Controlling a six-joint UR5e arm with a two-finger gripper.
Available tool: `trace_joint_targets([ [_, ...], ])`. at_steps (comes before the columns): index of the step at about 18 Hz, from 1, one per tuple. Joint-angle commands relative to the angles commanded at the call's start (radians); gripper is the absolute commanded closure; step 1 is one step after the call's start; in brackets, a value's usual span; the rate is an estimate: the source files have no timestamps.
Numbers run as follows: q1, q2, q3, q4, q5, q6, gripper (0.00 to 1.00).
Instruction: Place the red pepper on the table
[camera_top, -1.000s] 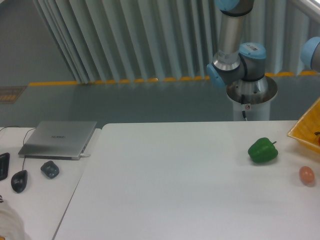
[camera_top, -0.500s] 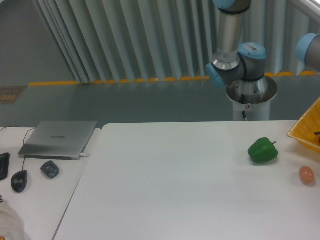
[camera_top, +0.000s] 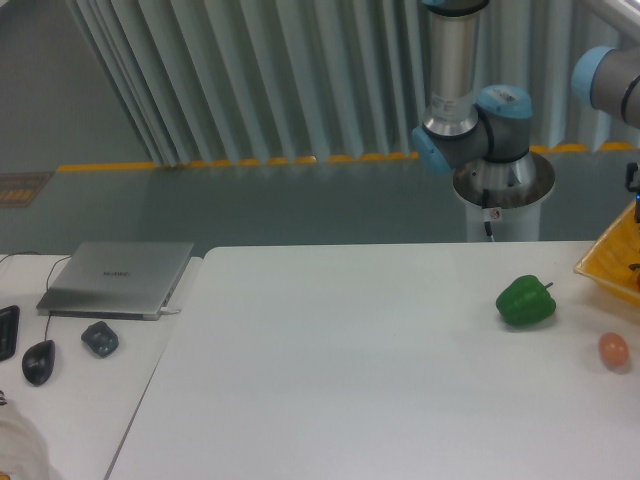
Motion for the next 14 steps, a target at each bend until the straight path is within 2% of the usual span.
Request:
trace_joint_targets([
  [3, 0.029, 0.021, -0.058, 0.002, 0.044, 0.040, 0.00],
  [7, 0.083, 0.049, -0.107, -0.003, 0.052, 0.257, 0.00],
  [9, 0.118, 0.072, -0.133, -0.003, 0.049, 0.325, 0.00],
  [11, 0.126, 0.087, -0.141, -0.006, 0.057, 0.414, 0.00],
  [14, 0.150, 0.107, -0.189, -0.006, 0.058, 0.520, 0.00],
])
